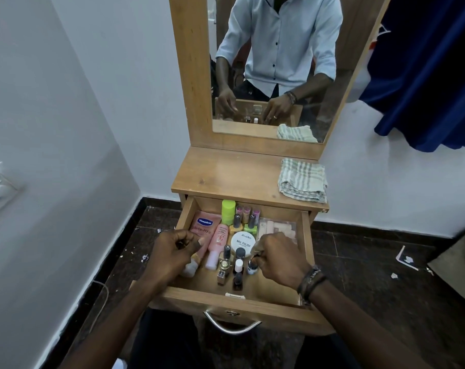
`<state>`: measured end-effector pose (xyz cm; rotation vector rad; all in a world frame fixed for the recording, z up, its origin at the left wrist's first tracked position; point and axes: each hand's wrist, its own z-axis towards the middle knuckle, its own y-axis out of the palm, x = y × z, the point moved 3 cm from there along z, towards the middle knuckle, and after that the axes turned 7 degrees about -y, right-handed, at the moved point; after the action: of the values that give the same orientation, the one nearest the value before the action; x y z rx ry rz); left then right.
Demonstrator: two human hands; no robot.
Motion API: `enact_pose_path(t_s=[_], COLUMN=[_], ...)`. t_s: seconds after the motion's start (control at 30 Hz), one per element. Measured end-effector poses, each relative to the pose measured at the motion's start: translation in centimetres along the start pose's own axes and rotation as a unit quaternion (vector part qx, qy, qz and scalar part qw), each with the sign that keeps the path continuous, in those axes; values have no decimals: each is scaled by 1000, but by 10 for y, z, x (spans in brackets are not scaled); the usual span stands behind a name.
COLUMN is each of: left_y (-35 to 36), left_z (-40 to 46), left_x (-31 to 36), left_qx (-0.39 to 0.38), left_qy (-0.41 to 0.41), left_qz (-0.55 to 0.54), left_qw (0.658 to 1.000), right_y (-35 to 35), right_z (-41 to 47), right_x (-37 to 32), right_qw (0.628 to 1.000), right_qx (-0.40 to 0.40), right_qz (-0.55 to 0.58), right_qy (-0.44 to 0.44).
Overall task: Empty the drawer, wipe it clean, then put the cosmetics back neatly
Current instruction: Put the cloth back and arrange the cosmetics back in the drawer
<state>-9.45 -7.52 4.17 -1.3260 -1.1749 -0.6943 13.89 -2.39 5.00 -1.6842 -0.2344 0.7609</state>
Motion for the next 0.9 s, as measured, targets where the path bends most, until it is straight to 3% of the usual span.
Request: enact_pose_path(t_s=[0.67, 0.83, 0.9], left_y=[1, -2, -1], left_z=[-3, -12, -23], left_x=[6, 17, 25], left_qx=[18, 88, 138], left_qy=[16, 55, 50], left_qz=[30, 18, -13], left_qw=[999, 994, 989], right_y=[2, -4, -9], right_z=[-2, -9, -15], right_x=[-21, -21, -19], right_qw=[994, 995, 992], right_qx=[43, 68, 112], right_qz=[-99, -74, -51], right_qy=[14, 7, 4])
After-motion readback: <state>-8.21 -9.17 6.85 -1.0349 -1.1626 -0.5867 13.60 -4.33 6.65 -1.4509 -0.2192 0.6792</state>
